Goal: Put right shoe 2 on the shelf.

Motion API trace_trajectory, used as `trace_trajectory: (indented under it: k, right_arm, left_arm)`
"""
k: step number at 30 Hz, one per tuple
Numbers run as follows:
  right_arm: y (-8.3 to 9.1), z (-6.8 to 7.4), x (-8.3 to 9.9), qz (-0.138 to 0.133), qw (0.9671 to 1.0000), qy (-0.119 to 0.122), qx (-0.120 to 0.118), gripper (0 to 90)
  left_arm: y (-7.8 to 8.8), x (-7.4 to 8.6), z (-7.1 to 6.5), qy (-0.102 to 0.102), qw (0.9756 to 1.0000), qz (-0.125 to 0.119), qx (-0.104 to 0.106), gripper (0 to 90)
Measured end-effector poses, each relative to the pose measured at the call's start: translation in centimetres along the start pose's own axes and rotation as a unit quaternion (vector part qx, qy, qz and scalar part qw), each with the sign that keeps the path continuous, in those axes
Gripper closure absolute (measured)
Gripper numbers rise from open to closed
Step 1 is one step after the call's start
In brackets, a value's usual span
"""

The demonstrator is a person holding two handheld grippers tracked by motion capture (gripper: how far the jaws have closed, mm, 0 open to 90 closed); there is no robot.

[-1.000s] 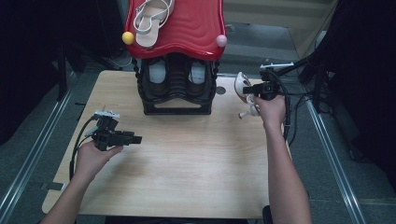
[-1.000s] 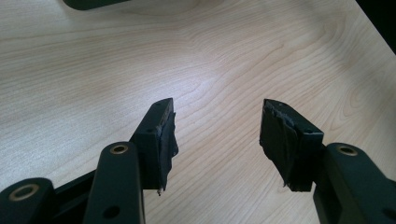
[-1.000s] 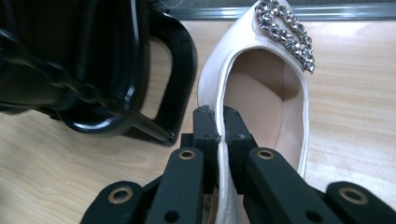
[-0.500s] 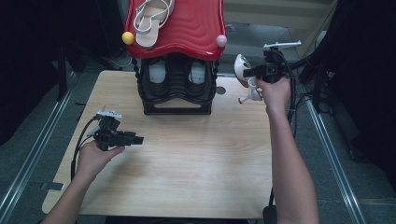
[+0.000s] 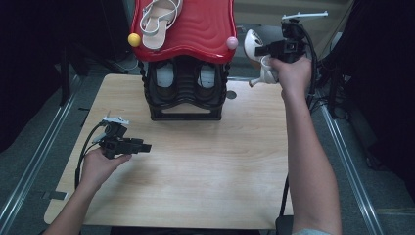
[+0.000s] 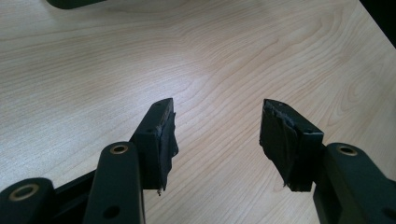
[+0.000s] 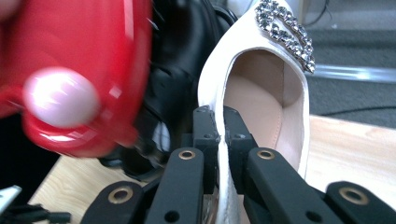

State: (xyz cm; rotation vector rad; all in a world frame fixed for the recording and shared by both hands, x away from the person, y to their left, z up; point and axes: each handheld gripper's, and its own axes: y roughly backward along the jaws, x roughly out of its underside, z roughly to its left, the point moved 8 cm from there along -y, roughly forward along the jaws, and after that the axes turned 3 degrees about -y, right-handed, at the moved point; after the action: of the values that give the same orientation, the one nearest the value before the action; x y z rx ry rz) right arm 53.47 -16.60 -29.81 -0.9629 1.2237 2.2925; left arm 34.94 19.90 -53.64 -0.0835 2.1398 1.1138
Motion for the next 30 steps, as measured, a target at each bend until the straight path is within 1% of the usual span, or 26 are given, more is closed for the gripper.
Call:
trace_trajectory:
  k: [3,8,11,12,18,20,23,27,30]
  right_arm:
    - [0.9,1.0,-1.2,-0.009,0.9999,0.005,-0.007,88.1]
    - [2.4,2.8,-3.6,-0.023,0.9995,0.021,0.002,88.1]
    - [3.1,3.8,-4.9,-0.029,0.9992,0.026,0.006,88.1]
    - [3.4,4.4,-5.5,-0.032,0.9990,0.031,0.007,88.0]
    - [4.3,6.7,-7.7,-0.041,0.9979,0.047,0.013,88.1]
    - [4.4,7.6,-8.4,-0.044,0.9974,0.055,0.013,88.1]
    - [4.3,8.8,-9.1,-0.046,0.9971,0.061,0.009,88.1]
    - [3.6,10.7,-9.8,-0.043,0.9963,0.073,0.008,88.1]
    - [2.8,11.9,-10.3,-0.043,0.9959,0.079,0.002,88.1]
  left_arm:
    - [-0.1,0.0,-0.1,-0.004,1.0000,0.001,0.000,45.8]
    - [-0.2,0.0,-0.3,-0.003,1.0000,0.004,0.002,45.8]
    - [-0.2,0.0,-0.3,-0.004,1.0000,0.004,0.003,45.8]
    - [-0.2,0.0,-0.3,-0.004,1.0000,0.003,0.002,45.8]
    - [-0.2,0.0,-0.4,-0.008,1.0000,0.004,0.004,45.8]
    - [-0.2,0.1,-0.4,-0.008,0.9999,0.006,0.005,45.8]
    - [-0.2,0.0,-0.4,-0.008,1.0000,0.004,0.004,45.8]
    - [-0.1,0.0,-0.4,-0.008,0.9999,0.004,0.005,45.8]
    - [-0.1,0.1,-0.4,-0.008,0.9999,0.004,0.007,45.8]
